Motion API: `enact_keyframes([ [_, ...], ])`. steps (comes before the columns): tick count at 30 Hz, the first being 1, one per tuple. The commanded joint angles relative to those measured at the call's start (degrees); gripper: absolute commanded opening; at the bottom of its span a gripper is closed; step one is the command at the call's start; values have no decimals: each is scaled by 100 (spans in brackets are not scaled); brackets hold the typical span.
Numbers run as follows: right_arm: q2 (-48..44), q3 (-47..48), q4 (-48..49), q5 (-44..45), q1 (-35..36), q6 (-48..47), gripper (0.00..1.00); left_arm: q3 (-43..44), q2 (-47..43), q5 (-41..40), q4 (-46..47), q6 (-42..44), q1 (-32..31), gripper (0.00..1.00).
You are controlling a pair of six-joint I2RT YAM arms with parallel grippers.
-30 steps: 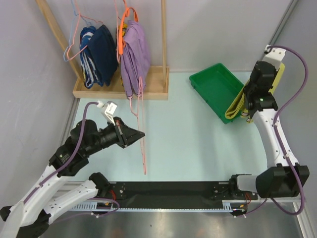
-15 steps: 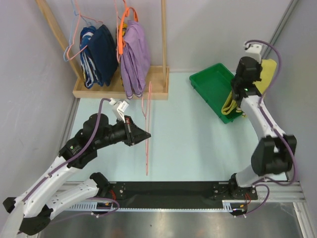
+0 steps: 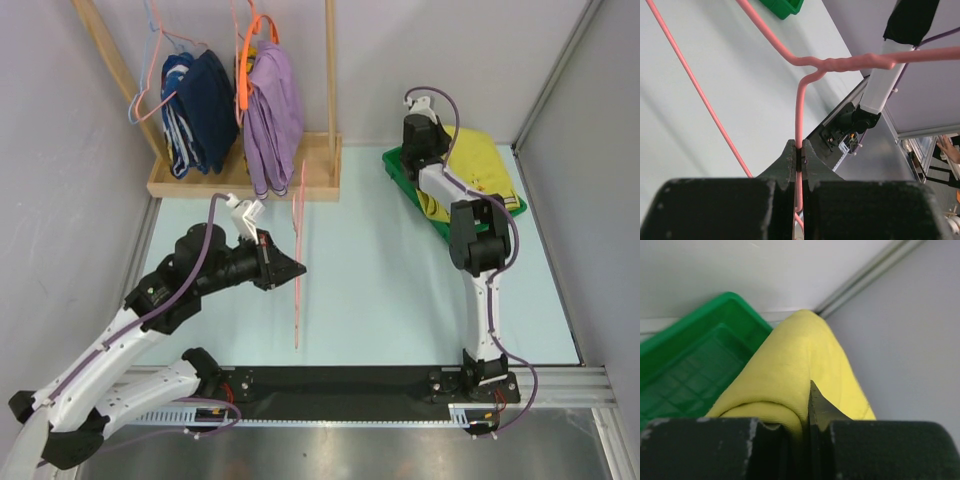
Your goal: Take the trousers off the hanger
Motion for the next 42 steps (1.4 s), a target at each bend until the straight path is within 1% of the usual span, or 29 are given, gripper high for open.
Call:
enact_keyframes([
  [1, 394, 1078, -112, -439, 96, 710, 0, 273, 51, -70, 83, 208, 29, 0],
  [5, 772, 1440, -570, -677, 123, 1264, 3, 238, 78, -62, 101, 200, 38, 0],
  [8, 966, 1659, -1009, -915, 79, 1607, 12, 194, 95, 35, 118, 147, 38, 0],
  [11, 1063, 1870, -1606, -1003, 44, 1792, 34, 115, 34, 132, 180, 94, 29, 0],
  [13, 888, 1906, -2116, -1073, 35, 1950, 41, 141, -10, 141, 180, 94, 38, 0],
  [14, 800, 1959, -2318, -1126, 26, 2046, 49, 150, -19, 158, 189, 77, 38, 0],
  [15, 729, 2029, -2894, -1231, 17, 2291, 51, 159, -45, 184, 180, 50, 38, 0],
  [16, 668, 2116, -3222, -1232, 17, 2459, 53, 167, -80, 228, 232, 15, 38, 0],
  [17, 476, 2178, -3521, -1240, 17, 2591, 62, 168, -89, 333, 268, -28, 38, 0],
  [18, 361, 2153, -3985, -1240, 26, 2697, 63, 159, -107, 369, 285, -64, 29, 0],
  [19, 212, 2074, -4163, -1240, 43, 2889, 68, 141, -150, 404, 346, -99, 38, 0],
  [20, -68, 2004, -4331, -1284, 70, 2978, 78, 132, -177, 448, 373, -160, 38, 0],
  [22, -360, 1845, -4797, -1433, 61, 3259, 80, 106, -247, 475, 435, -231, 38, 0],
  [23, -596, 1819, -4937, -1477, 96, 3330, 85, 123, -265, 492, 444, -275, 38, 0],
  [25, -808, 1810, -5359, -1373, 166, 3435, 87, 159, -352, 475, 461, -362, 38, 0],
  [26, -914, 1810, -5639, -1268, 288, 3462, 92, 159, -388, 475, 470, -389, 38, 0],
  [28, -1230, 1818, -5992, -1127, 447, 3637, 92, 150, -432, 527, 470, -459, 38, 0],
  [29, -1353, 1775, -6333, -1161, 543, 3873, 93, 150, -441, 536, 470, -477, 38, 0],
  [30, -1650, 1705, -6458, -1222, 753, 4015, 93, 141, -458, 536, 479, -495, 38, 0],
  [32, -2012, 1197, -6608, -1476, 1026, 4269, 93, 141, -467, 501, 479, -556, 38, 0],
  [33, -2240, 933, -6600, -1556, 1332, 4358, 93, 159, -450, 492, 479, -574, 38, 0],
  [34, -2651, 478, -6600, -1600, 1536, 4455, 93, 159, -441, 484, 479, -609, 38, 0],
  [35, -2890, 204, -6548, -1740, 1729, 4534, 93, 150, -423, 492, 479, -618, 38, 0],
  [36, -3310, -7, -6538, -1854, 2131, 4709, 93, 141, -397, 466, 488, -644, 38, 0],
  [37, -3575, -210, -6504, -1969, 2335, 4850, 92, 132, -397, 457, 522, -688, 38, 0],
  [38, -3804, -699, -6364, -2266, 2520, 4938, 92, 106, -406, 431, 566, -723, 38, 0],
  [39, -4024, -930, -6276, -2434, 2931, 5200, 92, 62, -432, 405, 662, -767, 38, 0],
  [40, -4531, -1211, -6135, -2827, 3126, 5316, 92, 45, -458, 352, 724, -872, 38, 0],
  [42, -4982, -1949, -5600, -3216, 3592, 5684, 91, 36, -450, 343, 838, -960, 38, 0],
])
